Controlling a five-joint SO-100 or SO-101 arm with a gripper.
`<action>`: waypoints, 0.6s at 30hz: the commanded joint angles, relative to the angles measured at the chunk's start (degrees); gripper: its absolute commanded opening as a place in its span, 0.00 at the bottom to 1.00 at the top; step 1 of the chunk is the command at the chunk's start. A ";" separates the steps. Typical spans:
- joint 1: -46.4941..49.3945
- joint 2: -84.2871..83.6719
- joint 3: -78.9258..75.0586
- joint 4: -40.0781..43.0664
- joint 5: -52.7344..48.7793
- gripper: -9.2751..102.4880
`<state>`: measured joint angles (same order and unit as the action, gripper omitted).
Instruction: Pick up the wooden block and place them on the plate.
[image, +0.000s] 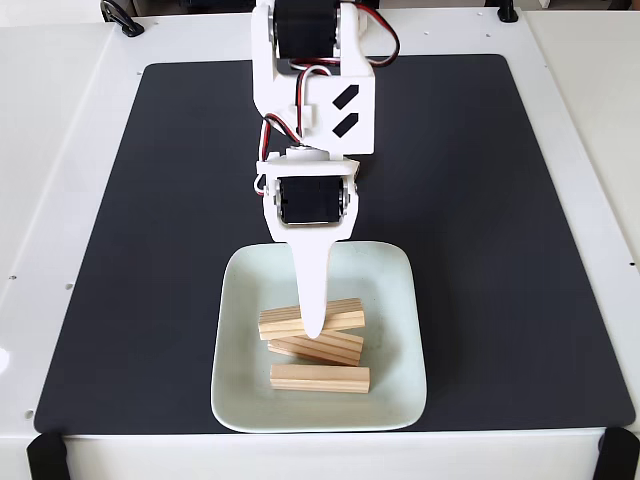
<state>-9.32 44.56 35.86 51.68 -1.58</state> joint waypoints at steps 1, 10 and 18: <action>-0.44 1.05 -2.55 -0.35 -0.18 0.24; -0.53 1.05 -2.46 -0.35 -0.35 0.31; -0.70 3.16 -2.64 0.44 -0.97 0.31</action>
<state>-9.93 44.56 35.86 51.77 -1.58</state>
